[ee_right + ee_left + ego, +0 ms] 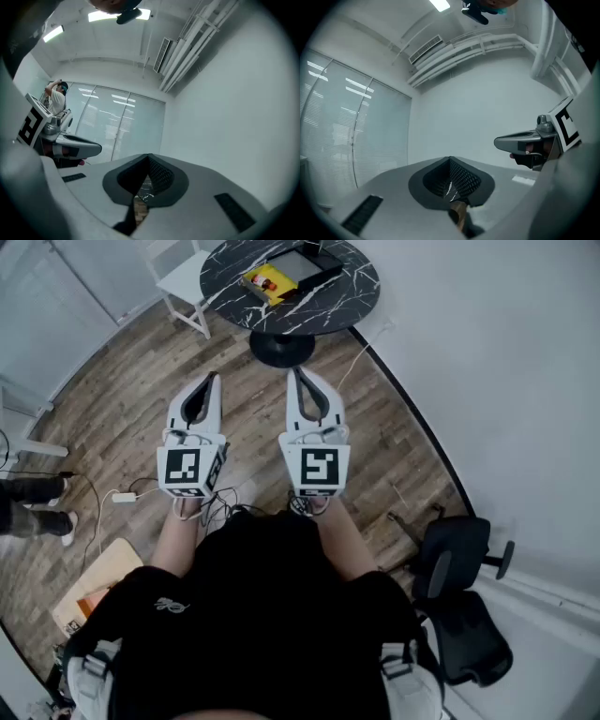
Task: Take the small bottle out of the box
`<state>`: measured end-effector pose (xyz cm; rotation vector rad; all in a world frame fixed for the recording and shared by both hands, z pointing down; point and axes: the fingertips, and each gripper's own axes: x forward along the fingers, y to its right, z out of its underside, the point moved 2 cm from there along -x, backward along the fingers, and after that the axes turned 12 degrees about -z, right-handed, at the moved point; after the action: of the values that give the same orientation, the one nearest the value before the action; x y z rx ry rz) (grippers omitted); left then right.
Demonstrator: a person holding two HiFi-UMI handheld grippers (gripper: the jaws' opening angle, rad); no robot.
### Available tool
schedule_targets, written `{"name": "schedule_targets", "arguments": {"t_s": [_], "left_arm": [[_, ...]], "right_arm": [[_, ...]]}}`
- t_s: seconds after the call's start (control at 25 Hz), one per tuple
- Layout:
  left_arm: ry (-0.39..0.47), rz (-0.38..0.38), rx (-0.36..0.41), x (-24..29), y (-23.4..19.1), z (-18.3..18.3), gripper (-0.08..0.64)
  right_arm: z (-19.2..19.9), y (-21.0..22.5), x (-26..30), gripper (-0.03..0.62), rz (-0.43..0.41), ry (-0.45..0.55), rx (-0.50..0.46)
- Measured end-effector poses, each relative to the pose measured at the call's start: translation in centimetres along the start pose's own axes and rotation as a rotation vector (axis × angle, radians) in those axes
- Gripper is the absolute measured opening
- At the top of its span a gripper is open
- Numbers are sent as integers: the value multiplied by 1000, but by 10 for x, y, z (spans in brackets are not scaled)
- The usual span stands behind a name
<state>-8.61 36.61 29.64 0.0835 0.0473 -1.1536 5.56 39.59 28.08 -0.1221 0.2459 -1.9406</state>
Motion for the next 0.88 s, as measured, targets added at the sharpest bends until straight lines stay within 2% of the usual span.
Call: {"name": "schedule_targets", "arguments": {"t_s": [0.2, 0.48, 0.6, 0.68, 0.88], "left_arm": [[-14, 21, -3, -7, -10, 5, -2], [-62, 51, -4, -32, -31, 26, -2], [-107, 59, -34, -40, -41, 42, -2], [-117, 66, -41, -38, -45, 46, -2], [-132, 66, -28, -23, -55, 58, -2]], "right_arm": [[-3, -19, 3, -6, -3, 39, 22], [14, -53, 0, -6, -8, -20, 79], [24, -64, 1, -6, 1, -40, 102], [30, -68, 6, -6, 6, -46, 123], [39, -66, 27, -6, -23, -60, 106]]}}
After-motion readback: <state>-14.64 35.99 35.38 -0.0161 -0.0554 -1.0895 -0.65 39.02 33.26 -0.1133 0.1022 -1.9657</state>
